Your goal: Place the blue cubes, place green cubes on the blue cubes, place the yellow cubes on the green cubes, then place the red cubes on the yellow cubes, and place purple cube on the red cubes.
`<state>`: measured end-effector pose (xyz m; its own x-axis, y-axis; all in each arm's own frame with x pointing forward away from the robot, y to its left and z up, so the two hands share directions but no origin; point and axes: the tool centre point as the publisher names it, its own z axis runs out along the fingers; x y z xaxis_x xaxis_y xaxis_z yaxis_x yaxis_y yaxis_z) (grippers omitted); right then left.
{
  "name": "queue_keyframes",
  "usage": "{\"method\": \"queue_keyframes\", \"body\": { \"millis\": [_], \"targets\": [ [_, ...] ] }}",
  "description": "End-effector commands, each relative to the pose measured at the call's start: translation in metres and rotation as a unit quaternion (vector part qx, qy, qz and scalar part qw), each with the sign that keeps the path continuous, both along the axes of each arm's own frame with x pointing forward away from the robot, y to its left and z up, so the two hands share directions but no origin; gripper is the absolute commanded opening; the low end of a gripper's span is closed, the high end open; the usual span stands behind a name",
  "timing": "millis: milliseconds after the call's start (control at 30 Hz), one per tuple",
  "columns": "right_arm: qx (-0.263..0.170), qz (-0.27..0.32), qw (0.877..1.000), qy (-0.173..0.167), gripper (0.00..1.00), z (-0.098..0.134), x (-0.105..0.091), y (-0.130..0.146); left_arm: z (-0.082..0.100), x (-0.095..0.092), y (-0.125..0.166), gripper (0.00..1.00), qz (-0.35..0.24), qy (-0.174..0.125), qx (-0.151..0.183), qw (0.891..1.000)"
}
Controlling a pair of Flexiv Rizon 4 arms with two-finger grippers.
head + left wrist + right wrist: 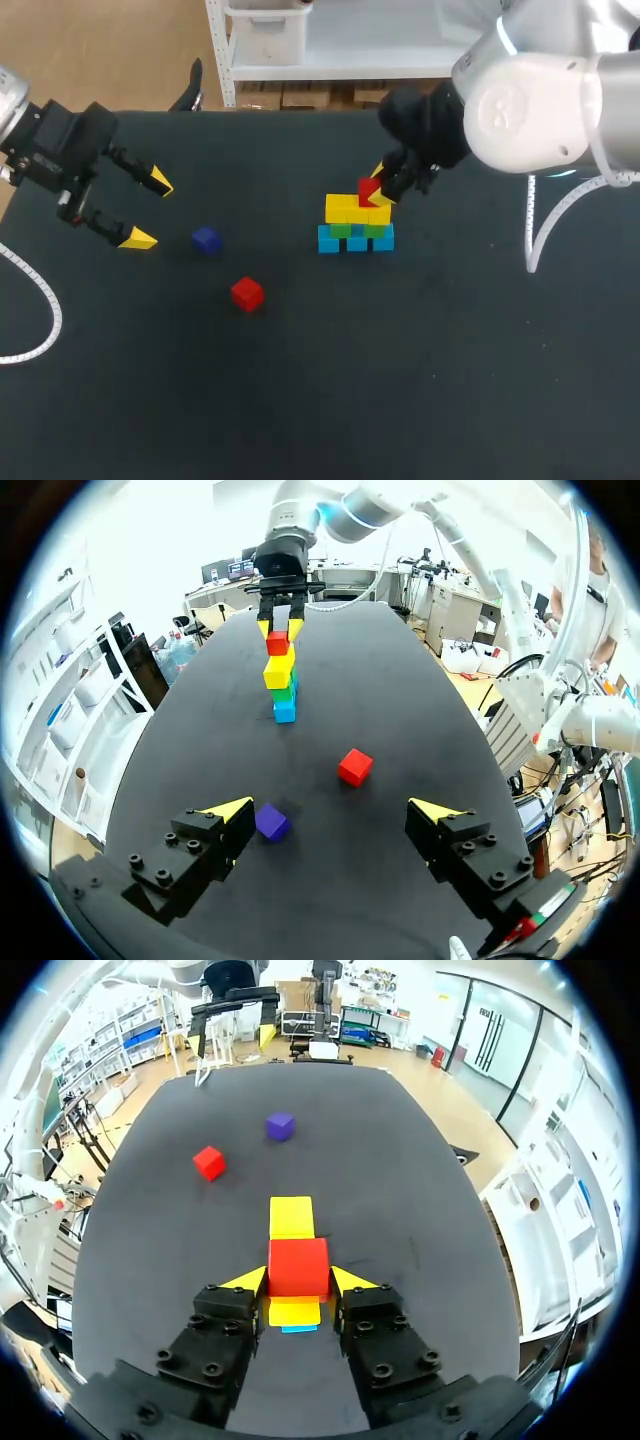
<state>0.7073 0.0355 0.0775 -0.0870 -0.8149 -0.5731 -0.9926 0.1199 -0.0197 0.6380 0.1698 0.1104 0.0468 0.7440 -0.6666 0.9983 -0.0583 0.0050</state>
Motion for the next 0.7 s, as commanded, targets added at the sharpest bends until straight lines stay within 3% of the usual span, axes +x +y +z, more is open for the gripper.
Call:
{"method": "queue_keyframes", "body": {
  "millis": [33, 67, 100, 133, 700],
  "targets": [
    [-0.001, -0.001, 1.0, 0.0, 0.49, 0.0002, 0.0001, -0.0007, -0.0009, 0.0005, 0.0011, 1.0, -0.002, -0.001, -0.002, 1.0],
    [-0.001, -0.001, 1.0, 0.0, 0.57, 0.0002, 0.0005, -0.0008, -0.0009, 0.0005, 0.0011, 1.0, -0.002, -0.001, -0.002, 1.0],
    [-0.001, -0.001, 1.0, 0.0, 0.84, 0.0001, 0.0009, -0.001, -0.0009, 0.0005, 0.0011, 1.0, -0.002, -0.001, -0.002, 1.0],
    [-0.001, -0.001, 1.0, 0.0, 1.0, 0.0001, 0.0012, -0.0011, -0.0009, 0.0005, 0.0011, 1.0, -0.002, -0.001, -0.002, 1.0],
    [0.002, 0.005, 1.0, 0.001, 1.0, 0.0058, -0.0058, -0.0011, -0.0009, 0.0005, 0.0011, 1.0, -0.002, -0.001, -0.002, 1.0]
  ]
}}
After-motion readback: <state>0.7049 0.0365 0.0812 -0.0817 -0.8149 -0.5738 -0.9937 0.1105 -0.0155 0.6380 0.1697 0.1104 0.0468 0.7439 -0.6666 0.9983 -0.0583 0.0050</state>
